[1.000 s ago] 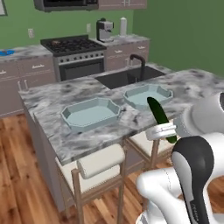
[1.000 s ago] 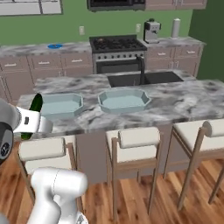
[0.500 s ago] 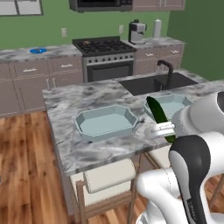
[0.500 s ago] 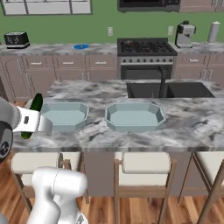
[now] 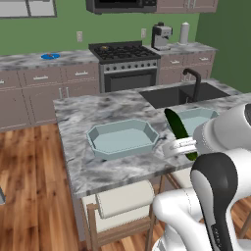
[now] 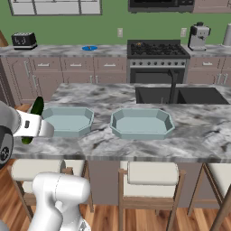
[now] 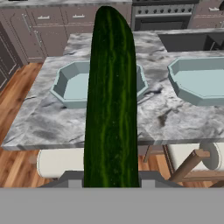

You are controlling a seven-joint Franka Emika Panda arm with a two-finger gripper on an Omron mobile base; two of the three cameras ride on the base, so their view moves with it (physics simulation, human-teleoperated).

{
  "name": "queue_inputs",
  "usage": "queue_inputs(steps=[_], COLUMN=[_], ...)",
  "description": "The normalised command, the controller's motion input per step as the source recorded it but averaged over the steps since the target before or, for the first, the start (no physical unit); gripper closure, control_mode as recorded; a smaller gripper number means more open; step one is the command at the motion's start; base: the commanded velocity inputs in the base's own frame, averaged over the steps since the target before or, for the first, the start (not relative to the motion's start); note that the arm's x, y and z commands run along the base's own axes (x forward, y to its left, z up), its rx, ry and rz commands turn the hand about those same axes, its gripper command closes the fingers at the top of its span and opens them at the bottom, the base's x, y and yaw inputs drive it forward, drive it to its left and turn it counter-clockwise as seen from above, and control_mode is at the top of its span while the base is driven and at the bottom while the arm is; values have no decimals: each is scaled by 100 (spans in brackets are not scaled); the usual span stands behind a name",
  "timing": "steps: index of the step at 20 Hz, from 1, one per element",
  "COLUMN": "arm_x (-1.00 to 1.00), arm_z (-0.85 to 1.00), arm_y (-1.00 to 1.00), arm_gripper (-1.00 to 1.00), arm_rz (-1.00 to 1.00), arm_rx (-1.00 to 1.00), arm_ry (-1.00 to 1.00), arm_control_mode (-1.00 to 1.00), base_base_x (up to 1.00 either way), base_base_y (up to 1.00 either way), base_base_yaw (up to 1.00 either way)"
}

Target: Place the cold items (mango and cucumber) from the fridge in one tupperware on the dining counter. Place the warm items (hot dog and kebab skewer) in the stove area in another tupperware.

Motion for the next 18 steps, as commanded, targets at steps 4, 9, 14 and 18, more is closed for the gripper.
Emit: queue_inputs(steps=[4,9,14,18], arm_x=[0,0,50,98], arm_z=[0,0,0,0], arm_y=[0,0,5,21], arm_gripper=[100,100,100,100], arm_rz=[0,0,8,69], arm_rx=[0,0,0,0], arm_ry=[0,0,14,25], arm_control_mode=[100,100,-100,-100], base_base_x=[49,56,27,0], base_base_y=[0,0,0,0], base_base_yaw=[0,0,0,0])
